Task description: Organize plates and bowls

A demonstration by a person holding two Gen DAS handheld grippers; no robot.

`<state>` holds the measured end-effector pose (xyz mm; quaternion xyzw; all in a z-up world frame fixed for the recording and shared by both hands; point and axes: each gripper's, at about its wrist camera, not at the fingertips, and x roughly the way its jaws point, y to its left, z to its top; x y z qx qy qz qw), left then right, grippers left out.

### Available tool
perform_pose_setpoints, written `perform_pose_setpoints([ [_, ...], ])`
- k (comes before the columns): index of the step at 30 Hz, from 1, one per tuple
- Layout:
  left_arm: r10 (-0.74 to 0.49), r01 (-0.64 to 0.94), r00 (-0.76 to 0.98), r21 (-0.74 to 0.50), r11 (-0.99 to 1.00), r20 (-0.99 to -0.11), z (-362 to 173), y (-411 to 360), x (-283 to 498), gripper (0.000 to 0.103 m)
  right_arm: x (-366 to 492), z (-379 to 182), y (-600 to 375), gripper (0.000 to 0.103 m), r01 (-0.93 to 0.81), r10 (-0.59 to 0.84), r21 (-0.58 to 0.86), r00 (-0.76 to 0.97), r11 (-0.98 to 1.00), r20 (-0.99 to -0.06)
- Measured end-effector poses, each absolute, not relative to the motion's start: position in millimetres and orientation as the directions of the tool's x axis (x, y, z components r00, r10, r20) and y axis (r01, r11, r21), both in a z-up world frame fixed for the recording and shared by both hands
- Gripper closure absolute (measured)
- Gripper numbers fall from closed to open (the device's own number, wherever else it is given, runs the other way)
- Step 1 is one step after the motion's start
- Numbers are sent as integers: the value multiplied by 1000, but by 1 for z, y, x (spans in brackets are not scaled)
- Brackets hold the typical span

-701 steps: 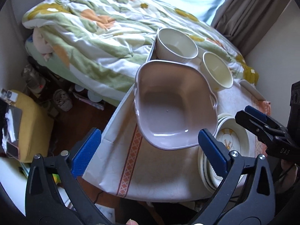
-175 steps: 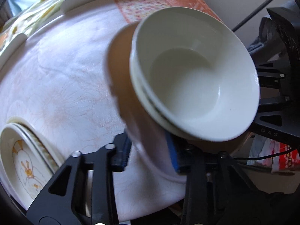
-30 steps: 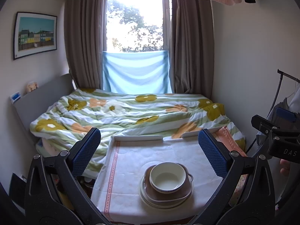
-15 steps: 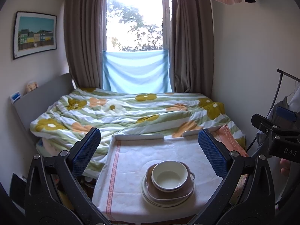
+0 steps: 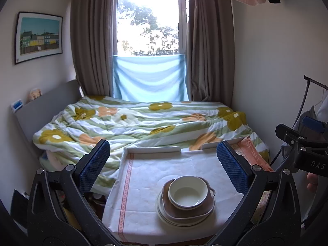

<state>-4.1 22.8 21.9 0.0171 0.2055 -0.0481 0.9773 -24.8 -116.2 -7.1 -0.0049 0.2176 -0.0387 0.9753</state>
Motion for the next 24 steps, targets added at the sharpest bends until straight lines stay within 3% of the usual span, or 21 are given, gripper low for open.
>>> perform_pose_setpoints([
  [24,-64,70,935,5,998,-349,26,35,4,0,-17,-7,-109,1,82,-87,-31,901,996,-425],
])
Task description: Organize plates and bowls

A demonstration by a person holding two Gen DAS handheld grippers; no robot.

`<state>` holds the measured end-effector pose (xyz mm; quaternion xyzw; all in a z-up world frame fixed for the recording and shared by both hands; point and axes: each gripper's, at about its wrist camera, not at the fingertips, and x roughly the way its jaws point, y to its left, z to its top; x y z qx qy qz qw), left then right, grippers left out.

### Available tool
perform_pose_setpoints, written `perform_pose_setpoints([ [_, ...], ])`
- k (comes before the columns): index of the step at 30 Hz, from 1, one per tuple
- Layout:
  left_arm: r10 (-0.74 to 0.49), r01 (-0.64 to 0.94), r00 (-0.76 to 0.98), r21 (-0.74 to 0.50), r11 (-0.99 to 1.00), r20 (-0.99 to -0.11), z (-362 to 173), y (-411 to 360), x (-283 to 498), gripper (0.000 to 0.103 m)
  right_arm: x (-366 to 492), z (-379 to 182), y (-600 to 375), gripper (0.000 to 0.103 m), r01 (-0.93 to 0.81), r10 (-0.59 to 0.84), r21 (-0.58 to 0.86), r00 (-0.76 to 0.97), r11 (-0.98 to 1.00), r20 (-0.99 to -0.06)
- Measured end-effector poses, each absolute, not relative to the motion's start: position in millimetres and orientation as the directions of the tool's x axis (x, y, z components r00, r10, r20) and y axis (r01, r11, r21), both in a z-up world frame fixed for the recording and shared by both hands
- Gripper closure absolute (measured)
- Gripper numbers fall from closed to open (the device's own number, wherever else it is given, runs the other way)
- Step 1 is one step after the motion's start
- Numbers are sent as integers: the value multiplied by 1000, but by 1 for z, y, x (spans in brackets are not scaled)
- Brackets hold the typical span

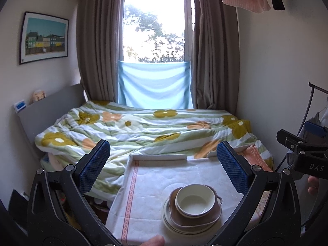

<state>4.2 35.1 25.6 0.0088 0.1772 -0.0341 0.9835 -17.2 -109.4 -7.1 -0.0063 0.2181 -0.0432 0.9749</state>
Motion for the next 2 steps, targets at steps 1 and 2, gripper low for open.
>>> perform_pose_setpoints([
  [1,-61,69,936,9,998,-345,26,36,5,0,-16,-7,-109,1,81,-86,-30,901,996,-426],
  [2,-62,70,936,12,997,-346,25,36,7,0,-14,-7,-108,1,81,-87,-30,900,996,-427],
])
